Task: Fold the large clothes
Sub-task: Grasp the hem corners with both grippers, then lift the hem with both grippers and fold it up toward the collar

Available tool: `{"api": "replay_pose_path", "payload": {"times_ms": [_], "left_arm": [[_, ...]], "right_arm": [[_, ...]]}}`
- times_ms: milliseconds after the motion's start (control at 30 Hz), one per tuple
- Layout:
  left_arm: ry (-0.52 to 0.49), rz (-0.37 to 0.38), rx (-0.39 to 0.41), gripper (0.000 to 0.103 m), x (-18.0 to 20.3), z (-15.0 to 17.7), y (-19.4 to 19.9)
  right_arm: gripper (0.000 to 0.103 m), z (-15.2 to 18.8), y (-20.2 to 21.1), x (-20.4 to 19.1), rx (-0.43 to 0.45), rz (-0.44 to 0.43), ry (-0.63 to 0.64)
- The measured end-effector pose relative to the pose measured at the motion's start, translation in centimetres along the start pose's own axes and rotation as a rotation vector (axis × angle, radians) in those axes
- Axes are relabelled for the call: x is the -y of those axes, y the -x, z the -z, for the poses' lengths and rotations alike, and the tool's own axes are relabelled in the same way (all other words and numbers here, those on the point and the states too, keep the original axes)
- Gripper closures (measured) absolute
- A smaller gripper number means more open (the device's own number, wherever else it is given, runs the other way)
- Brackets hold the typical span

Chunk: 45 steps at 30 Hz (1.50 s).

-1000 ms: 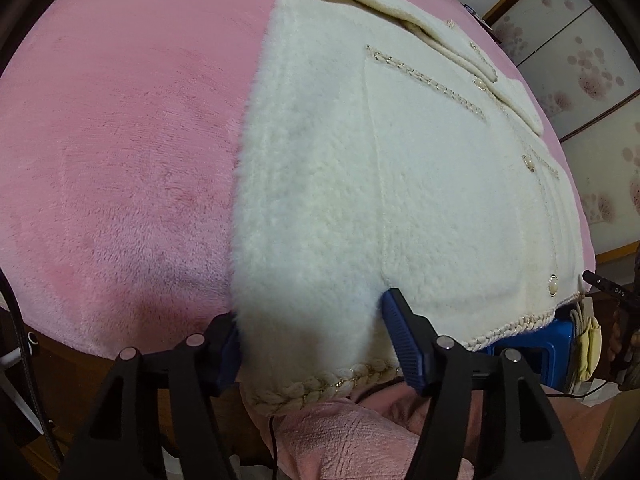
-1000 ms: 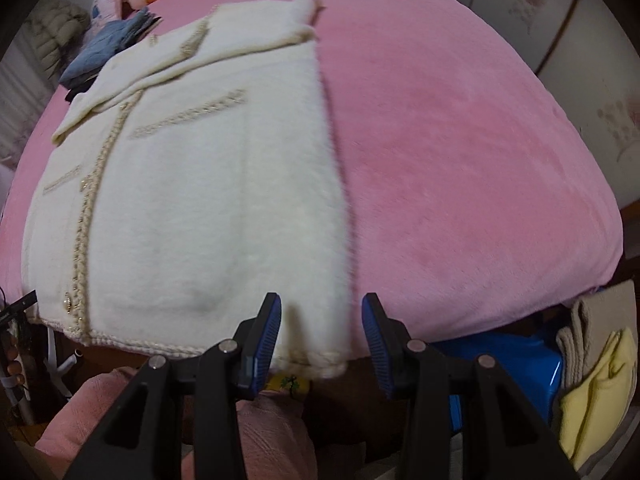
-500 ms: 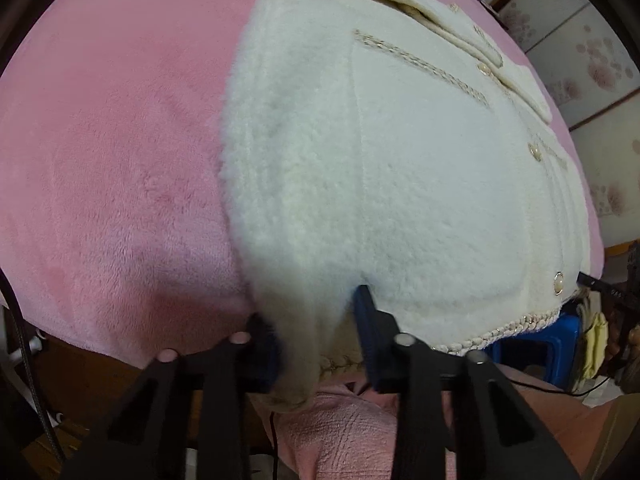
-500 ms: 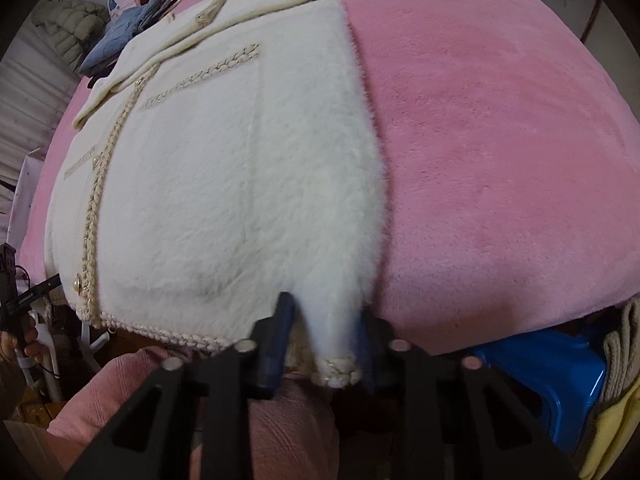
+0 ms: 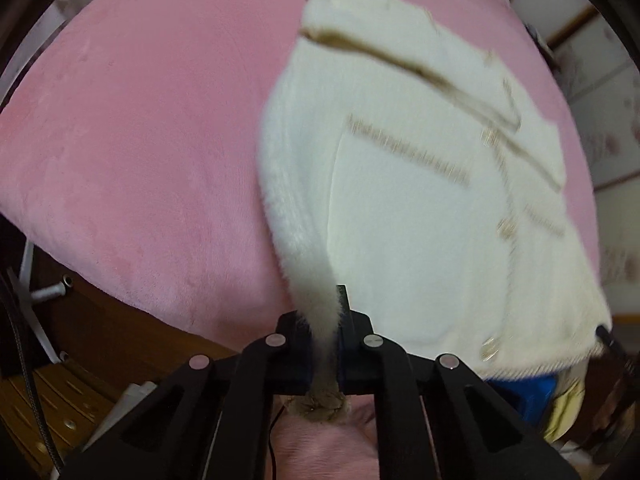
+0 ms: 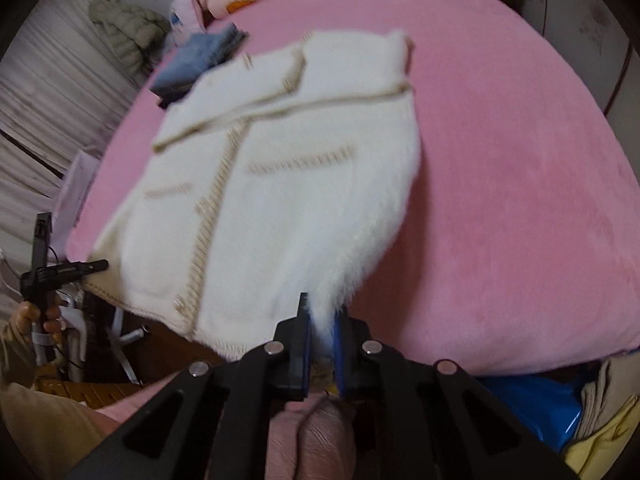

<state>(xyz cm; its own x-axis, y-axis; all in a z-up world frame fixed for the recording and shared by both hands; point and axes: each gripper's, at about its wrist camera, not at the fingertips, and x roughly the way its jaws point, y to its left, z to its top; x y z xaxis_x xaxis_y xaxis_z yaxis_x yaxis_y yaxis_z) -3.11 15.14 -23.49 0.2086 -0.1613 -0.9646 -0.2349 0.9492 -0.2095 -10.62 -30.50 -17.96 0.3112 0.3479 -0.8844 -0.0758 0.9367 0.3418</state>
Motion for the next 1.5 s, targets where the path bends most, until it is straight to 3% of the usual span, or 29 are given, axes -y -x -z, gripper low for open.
{"api": "replay_pose_path", "payload": {"times_ms": [233, 400, 533, 733, 900, 967, 1000, 1067, 1133, 1267, 1333, 1433, 1500], "left_arm": [[0.151, 0.109, 0.136, 0.098, 3.2, -5.8, 6.5], [0.265, 0.176, 0.222, 0.098, 4.1, -12.2, 9.9], [0.309, 0.155, 0.266, 0.097, 4.1, -18.1, 9.5], [0.347, 0.103, 0.259, 0.097, 4.4, -26.7, 4.3], [0.318, 0.049, 0.202, 0.097, 4.3, -32.2, -4.1], [0.281, 0.026, 0.155, 0.097, 4.6, -33.6, -7.2], [0.248, -0.022, 0.143, 0.096, 5.1, -34.3, -8.9], [0.211, -0.060, 0.120, 0.095, 5.3, -35.1, -11.0], [0.206, -0.061, 0.068, 0.094, 4.8, -35.7, -13.0], [0.175, -0.004, 0.024, 0.084, 4.0, -36.2, -13.7], [0.140, 0.049, 0.012, 0.079, 3.7, -36.3, -13.2], [0.105, 0.095, 0.033, 0.054, 3.4, -36.4, -11.4], [0.063, 0.101, 0.093, 0.039, 3.6, -36.4, -9.5]], "right_arm": [[0.096, -7.6, 4.3, -1.9, 0.143, -0.109, 0.005], [0.096, -13.7, 5.4, -1.9, 0.218, -0.114, -0.038], [0.096, -19.5, 4.6, -0.7, 0.265, -0.097, -0.111], [0.096, -26.1, -0.8, 3.1, 0.276, -0.037, -0.267], [0.095, -30.2, -7.8, 6.1, 0.247, -0.002, -0.379], [0.095, -31.7, -11.3, 6.8, 0.215, -0.007, -0.403], [0.094, -32.1, -12.9, 6.7, 0.185, 0.001, -0.405], [0.090, -32.9, -16.4, 6.7, 0.129, 0.096, -0.398], [0.083, -33.3, -18.0, 7.3, 0.111, 0.116, -0.414], [0.061, -33.5, -18.6, 8.2, 0.115, 0.084, -0.427], [0.054, -33.4, -17.9, 8.1, 0.123, 0.091, -0.395], [0.052, -33.1, -16.5, 7.7, 0.134, 0.117, -0.331], [0.052, -32.9, -15.3, 7.3, 0.144, 0.137, -0.282]]}}
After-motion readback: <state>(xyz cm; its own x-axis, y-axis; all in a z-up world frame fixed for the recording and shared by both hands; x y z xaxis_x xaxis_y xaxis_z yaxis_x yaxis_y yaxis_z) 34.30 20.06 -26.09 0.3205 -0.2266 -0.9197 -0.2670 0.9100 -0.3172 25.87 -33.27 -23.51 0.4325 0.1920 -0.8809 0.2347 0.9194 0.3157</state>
